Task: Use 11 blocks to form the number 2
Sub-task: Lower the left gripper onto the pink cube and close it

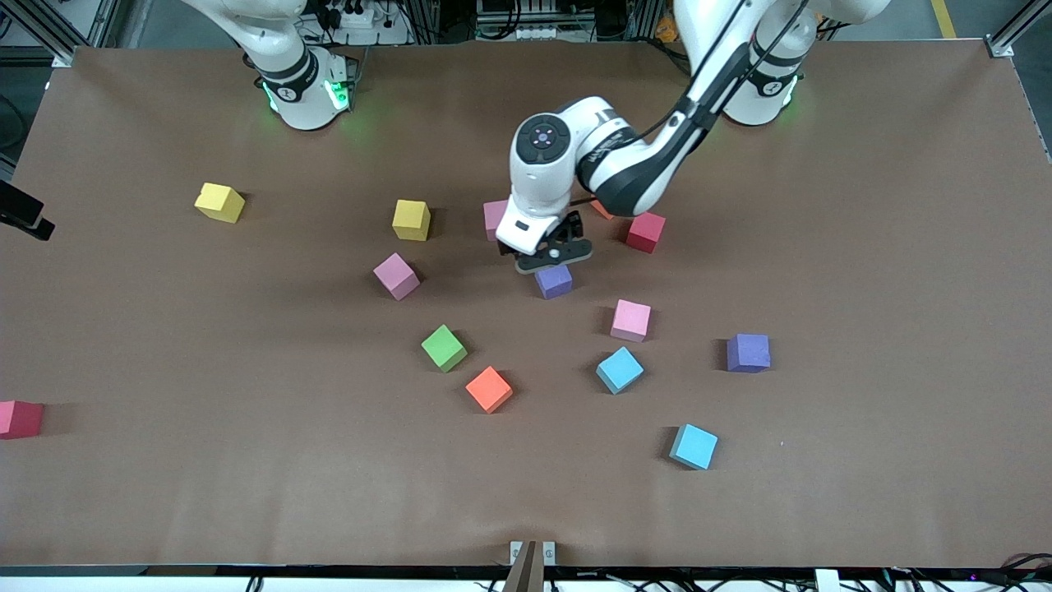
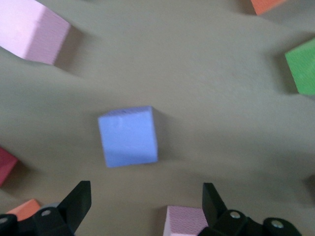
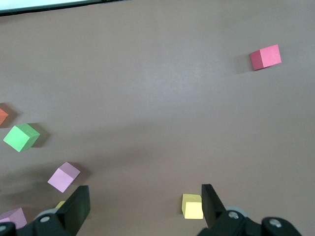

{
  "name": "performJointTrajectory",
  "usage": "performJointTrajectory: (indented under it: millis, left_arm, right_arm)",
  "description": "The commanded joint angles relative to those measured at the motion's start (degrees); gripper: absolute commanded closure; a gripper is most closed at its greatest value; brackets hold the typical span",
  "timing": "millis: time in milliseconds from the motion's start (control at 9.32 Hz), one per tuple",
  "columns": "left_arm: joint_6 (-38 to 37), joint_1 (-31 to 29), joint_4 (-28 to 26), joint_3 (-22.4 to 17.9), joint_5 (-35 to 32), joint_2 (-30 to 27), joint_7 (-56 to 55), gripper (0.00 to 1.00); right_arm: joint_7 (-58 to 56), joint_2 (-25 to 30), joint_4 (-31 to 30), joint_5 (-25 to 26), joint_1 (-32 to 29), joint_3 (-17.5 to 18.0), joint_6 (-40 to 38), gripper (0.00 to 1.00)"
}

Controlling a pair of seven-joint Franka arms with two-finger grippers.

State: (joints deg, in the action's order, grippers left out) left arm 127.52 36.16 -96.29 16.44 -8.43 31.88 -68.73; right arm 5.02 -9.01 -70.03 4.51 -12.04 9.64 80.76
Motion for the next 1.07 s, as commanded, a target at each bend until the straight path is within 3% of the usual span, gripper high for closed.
performJointTrajectory:
  millis: [0, 966]
  left_arm:
    - [0.4, 3.8, 2.4, -0.5, -1.7, 3.3, -0.1, 0.0]
    - [2.1, 8.8, 6.7, -0.4, -1.2, 10.2, 0.5, 0.0]
  right_arm:
    - [0.3, 0.8, -0.4, -0.6, -0.8, 0.7, -0.3, 0.0]
    - [0.3, 0.8, -0.4, -0.6, -0.8, 0.7, -0.3, 0.0]
